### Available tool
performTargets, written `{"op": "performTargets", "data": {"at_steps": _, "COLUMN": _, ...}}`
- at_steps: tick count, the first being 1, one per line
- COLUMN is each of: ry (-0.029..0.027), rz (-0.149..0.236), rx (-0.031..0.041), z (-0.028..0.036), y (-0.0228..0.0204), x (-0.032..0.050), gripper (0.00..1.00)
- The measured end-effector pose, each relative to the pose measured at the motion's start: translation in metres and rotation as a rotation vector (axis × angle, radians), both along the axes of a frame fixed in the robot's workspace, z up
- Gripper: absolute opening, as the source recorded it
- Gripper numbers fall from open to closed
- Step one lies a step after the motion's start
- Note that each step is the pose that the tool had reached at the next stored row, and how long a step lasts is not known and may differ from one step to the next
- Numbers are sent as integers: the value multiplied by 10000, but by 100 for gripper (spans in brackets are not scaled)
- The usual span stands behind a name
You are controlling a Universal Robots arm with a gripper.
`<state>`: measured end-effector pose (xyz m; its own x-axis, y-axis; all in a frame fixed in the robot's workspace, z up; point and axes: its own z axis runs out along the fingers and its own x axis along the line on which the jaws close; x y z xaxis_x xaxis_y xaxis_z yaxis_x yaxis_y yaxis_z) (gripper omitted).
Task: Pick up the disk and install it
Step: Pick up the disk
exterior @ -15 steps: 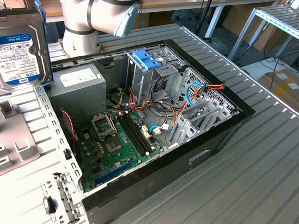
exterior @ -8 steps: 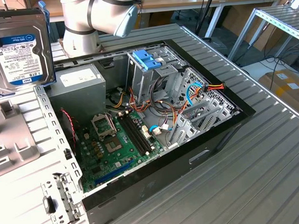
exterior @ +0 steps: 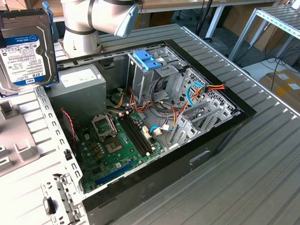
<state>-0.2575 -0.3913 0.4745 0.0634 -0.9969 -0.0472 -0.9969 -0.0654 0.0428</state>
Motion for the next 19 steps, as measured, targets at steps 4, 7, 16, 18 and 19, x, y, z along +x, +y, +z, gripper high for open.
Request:
{"op": "performTargets", "data": {"at_steps": 4, "ry": 0, "rz": -1, "rx": 0, "z": -2, "y": -7, "x": 16, "gripper": 37}}
{"op": "performTargets", "data": {"at_steps": 7, "ry": 0, "rz": -1, "rx": 0, "z": -5, "y": -12, "x": 31, "gripper": 37}}
{"op": "performTargets", "data": {"at_steps": 16, "ry": 0, "rz": 0, "rx": 0, "z": -12, "y": -32, "x": 78, "gripper": 37}}
{"op": "performTargets", "data": {"at_steps": 18, "ry": 0, "rz": -1, "rx": 0, "z": -14, "y": -38, "x": 91, "gripper": 37}}
{"op": "performTargets", "data": {"at_steps": 19, "ry": 1, "rz": 0, "rx": -1, "z": -15, "y": -39, "x": 97, "gripper": 37}}
